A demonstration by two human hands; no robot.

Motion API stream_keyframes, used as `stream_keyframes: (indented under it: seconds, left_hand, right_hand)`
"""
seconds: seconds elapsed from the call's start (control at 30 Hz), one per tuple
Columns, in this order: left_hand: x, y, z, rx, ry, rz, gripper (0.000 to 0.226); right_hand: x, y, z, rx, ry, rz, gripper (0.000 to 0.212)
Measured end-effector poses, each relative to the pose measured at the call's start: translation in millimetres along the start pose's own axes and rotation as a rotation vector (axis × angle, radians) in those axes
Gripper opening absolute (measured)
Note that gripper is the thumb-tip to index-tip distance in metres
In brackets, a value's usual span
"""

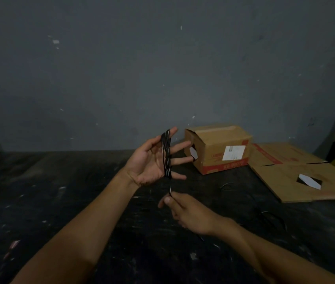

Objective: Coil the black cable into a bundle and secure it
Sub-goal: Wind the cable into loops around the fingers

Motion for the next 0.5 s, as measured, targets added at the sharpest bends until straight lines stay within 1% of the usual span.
stream_keyframes:
  seconds: [0.1,0.2,0.3,0.4,0.5]
  left_hand:
    - [7,-1,1,-0.018,-0.003,-0.057,0.048]
    - [10,-1,5,-0.017,0.002,-0.078,0.048]
    - [11,2,8,-0.010,0.027,-0.110,0.046]
    - [14,3,10,0.001,0.063,-0.185,0.044]
    - [19,2,16,0.026,0.041,-0.204,0.046]
  right_hand:
    - [8,-2,13,0.003,-0.056,-0.016,0.036]
    - [15,-4,24,0.006,-0.146,-0.011,0.034]
    - [21,-7,30,0.003,-0.262,0.017,0.030]
    - [29,-10,40,0.030,-0.353,0.053,0.027]
    - [49,-8,53,0.069,-0.415,0.010,0.025]
Point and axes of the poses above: each hand's wrist, its own y-axis towards the middle knuckle, its own x-axis out of the back of the hand, z = x × y, the point moved 3 cm from there along y, towards the middle knuckle, and after that the axes turned 3 degrees about -x, right-handed, at the moved point
